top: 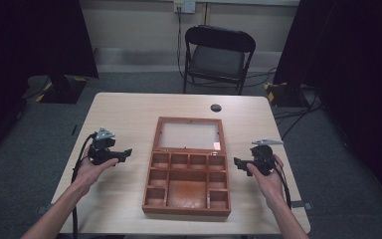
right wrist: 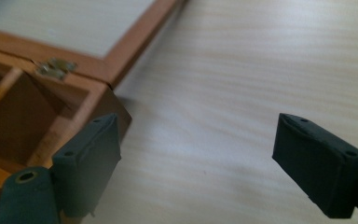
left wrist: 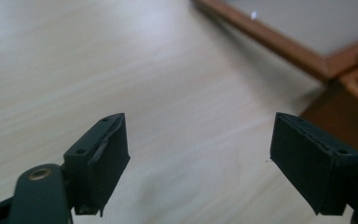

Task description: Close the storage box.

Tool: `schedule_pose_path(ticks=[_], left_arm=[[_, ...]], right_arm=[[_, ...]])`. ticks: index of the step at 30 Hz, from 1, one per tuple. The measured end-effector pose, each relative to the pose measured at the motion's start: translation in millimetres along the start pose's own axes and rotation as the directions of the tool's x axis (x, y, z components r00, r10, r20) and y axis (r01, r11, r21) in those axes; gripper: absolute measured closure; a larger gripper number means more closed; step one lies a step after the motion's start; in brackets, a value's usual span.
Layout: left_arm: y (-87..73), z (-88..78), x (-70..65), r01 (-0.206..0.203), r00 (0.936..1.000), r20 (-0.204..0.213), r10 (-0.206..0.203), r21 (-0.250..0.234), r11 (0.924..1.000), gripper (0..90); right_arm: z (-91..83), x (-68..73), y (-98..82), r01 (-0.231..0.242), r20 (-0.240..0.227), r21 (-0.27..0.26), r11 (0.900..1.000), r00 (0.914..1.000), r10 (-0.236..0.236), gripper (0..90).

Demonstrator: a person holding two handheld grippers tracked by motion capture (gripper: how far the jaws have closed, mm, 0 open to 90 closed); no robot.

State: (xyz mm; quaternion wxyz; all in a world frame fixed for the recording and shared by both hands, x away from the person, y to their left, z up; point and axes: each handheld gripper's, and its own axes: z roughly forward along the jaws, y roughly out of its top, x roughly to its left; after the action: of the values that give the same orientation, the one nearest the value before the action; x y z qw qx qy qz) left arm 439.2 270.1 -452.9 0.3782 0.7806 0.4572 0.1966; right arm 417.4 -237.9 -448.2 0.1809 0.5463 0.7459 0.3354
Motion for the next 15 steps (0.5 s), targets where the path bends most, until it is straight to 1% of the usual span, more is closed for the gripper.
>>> schedule_pose_path(ticks=[1,2,3,4,5,6,7,8,9,10,11,12,13,14,15], left_arm=[[4.0,2.1,-1.0,-0.007,0.9999,0.014,0.006,0.015,0.9999,19.1],[7.5,3.3,-2.9,-0.01,0.9998,0.016,0.01,0.012,0.9999,19.0],[9.8,3.3,-5.0,-0.013,0.9998,0.012,0.013,-0.009,0.9999,19.3],[12.8,4.3,-6.9,-0.011,0.9996,0.027,0.012,-0.011,0.9999,19.7],[15.7,6.0,-8.8,-0.013,0.9987,0.05,0.013,0.003,0.9999,19.5],[18.5,7.4,-11.0,-0.017,0.9982,0.058,0.017,0.012,0.9998,19.7],[21.4,8.8,-13.4,-0.032,0.9977,0.06,0.031,0.017,0.9993,20.1],[24.2,9.5,-16.0,-0.04,0.9976,0.057,0.039,0.01,0.9991,20.2],[27.8,10.0,-17.6,-0.053,0.9965,0.065,0.052,0.015,0.9985,20.1],[31.5,10.9,-19.5,-0.057,0.9956,0.075,0.056,0.013,0.9983,20.1],[31.5,10.9,-19.5,-0.057,0.9956,0.075,0.056,0.013,0.9983,20.1],[36.7,11.8,-21.4,-0.074,0.9944,0.077,0.073,0.012,0.9972,20.1],[44.2,13.2,-24.4,-0.081,0.9937,0.078,0.081,0.001,0.9967,20.2],[48.5,13.4,-25.3,-0.095,0.9925,0.078,0.094,0.004,0.9955,20.1],[51.8,14.9,-27.3,-0.08,0.9935,0.08,0.081,-0.015,0.9967,20.1]], right_arm=[[0.4,0.8,3.6,0.007,-0.003,-0.016,1.0,1.0,-0.007,14.4],[0.8,2.2,7.5,0.009,-0.012,-0.022,1.0,0.9999,-0.01,14.4],[1.9,2.8,11.4,0.013,-0.02,-0.029,0.999,0.9997,-0.014,14.4],[2.8,3.8,14.8,0.006,-0.032,-0.037,0.999,0.9995,-0.007,14.4],[4.1,4.8,18.9,0.004,-0.04,-0.035,0.999,0.9992,-0.005,14.4],[5.1,6.3,23.0,0.003,-0.043,-0.031,1.0,0.9991,-0.004,14.4],[6.2,8.1,26.6,0.005,-0.051,-0.038,0.999,0.9987,-0.007,14.4],[7.1,10.0,30.4,0.012,-0.057,-0.04,0.999,0.9983,-0.014,14.4],[7.9,11.9,33.9,0.021,-0.064,-0.044,0.999,0.9977,-0.023,14.4],[8.6,13.8,37.3,0.029,-0.069,-0.05,0.998,0.9971,-0.033,14.5],[8.6,13.8,37.3,0.029,-0.069,-0.05,0.998,0.9971,-0.033,14.5],[9.6,15.7,40.5,0.034,-0.071,-0.055,0.998,0.9968,-0.038,14.6],[11.0,19.1,48.9,0.037,-0.086,-0.057,0.998,0.9954,-0.042,15.8],[10.9,20.3,52.1,0.038,-0.086,-0.048,0.998,0.9954,-0.042,16.4],[11.1,21.5,56.7,0.044,-0.087,-0.042,0.998,0.9951,-0.047,16.8]])
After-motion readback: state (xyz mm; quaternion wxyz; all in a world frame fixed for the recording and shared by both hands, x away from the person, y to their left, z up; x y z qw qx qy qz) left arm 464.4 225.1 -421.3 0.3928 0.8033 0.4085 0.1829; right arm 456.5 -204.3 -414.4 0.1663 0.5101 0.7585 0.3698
